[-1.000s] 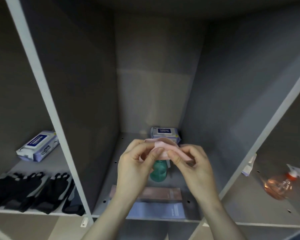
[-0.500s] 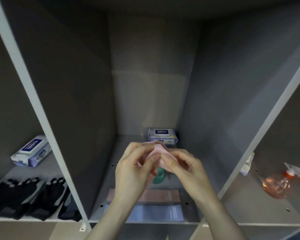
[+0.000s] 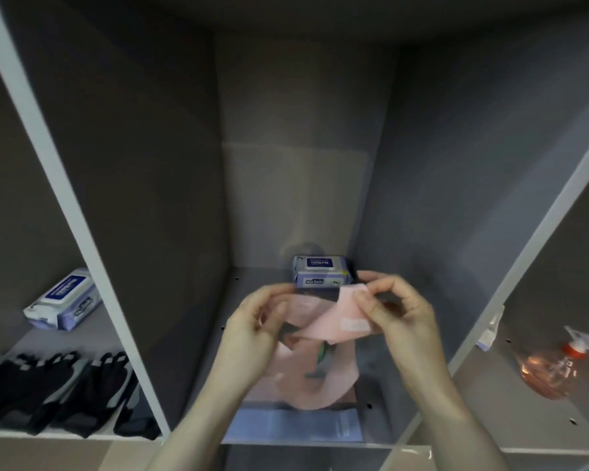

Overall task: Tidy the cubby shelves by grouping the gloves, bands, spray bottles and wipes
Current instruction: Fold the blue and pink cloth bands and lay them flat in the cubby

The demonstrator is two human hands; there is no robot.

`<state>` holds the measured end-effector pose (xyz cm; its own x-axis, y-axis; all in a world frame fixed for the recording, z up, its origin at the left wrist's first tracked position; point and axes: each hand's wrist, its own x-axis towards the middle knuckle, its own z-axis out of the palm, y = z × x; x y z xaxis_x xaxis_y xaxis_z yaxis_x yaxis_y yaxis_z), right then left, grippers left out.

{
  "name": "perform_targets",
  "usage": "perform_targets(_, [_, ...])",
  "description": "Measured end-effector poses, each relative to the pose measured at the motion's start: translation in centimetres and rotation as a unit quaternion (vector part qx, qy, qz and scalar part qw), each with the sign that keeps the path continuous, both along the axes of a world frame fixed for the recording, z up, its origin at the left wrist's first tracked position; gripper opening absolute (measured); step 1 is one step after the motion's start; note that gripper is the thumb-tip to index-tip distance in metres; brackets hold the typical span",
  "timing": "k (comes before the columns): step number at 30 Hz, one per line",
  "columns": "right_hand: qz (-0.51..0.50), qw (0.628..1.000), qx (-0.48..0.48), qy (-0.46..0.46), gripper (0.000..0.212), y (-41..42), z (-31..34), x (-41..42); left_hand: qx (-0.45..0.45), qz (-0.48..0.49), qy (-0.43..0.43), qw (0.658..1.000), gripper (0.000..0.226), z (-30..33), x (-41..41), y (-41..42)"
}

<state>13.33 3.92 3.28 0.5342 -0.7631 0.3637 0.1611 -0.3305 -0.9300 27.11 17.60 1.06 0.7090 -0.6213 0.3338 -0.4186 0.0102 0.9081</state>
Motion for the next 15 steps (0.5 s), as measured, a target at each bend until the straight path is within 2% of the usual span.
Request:
perform_targets(3, [-0.003,0.999,0.008,-0.053,0.021,-0.9,0.9,-0.6,0.049,0.086,-0.002,0.995,0.043,-0.5,1.8,0.3])
perform_targets(6, [-0.043,0.995,-0.006,-0.092,0.013,-2.1,2.0,-1.3,0.155,0.140,-0.052,0.977,0.028,-0.8,3.7,0.8])
perform_targets(9, [-0.053,0.990,0.007,-0.131,0.015,-3.0,3.1,-1.5,0.232,0.155,-0.075,0.957,0.013,-0.6,4.7,1.0])
perform_targets(11, [-0.021,0.990,0.025,-0.139,0.013,-3.1,3.6,-1.3,0.222,0.158,-0.071,0.959,0.013,-0.2,4.7,1.0])
perform_targets(13, [0.026,0.996,-0.002,-0.084,0.008,-2.8,3.7,-0.9,0.181,0.134,-0.062,0.972,0.015,0.6,4.2,0.7])
perform_targets(15, [0.057,0.997,-0.037,-0.039,0.014,-2.5,3.6,-0.3,0.146,0.099,-0.053,0.983,0.016,1.4,3.5,0.3])
